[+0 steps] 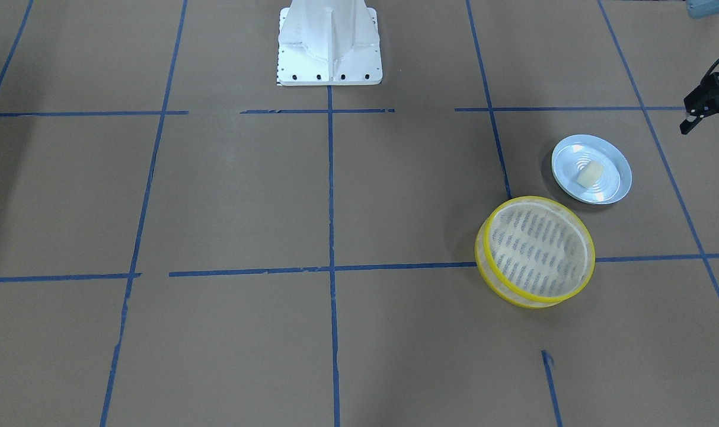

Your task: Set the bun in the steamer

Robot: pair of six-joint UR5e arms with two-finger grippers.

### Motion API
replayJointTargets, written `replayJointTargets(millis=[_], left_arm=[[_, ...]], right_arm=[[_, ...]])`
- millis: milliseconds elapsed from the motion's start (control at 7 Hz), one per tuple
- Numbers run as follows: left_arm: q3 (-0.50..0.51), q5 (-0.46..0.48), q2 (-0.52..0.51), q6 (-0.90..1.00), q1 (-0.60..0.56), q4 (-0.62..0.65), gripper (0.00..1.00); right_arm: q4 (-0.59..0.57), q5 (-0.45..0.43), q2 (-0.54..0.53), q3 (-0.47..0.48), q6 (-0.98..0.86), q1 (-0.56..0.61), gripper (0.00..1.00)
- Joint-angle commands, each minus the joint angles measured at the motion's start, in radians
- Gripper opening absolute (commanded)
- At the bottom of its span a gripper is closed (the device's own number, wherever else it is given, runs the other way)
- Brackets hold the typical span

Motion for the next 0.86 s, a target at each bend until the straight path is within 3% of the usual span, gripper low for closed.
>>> replayJointTargets(millis=[0,429,714], left_arm=[[0.016,0.002,0.000,-0.014,0.029,-0.001,1.00],[0.042,0.005,0.020,-0.218,0.150,-0.042,1.00],[0.075,0.089,0.063,-0.418,0.258,-0.193,1.00]], right_arm=[[0.000,0.000,0.000,0.000,0.000,0.001,1.00],[0.000,0.000,0.000,0.000,0.000,0.001,1.00],[0.000,0.000,0.000,0.000,0.000,-0.001,1.00]])
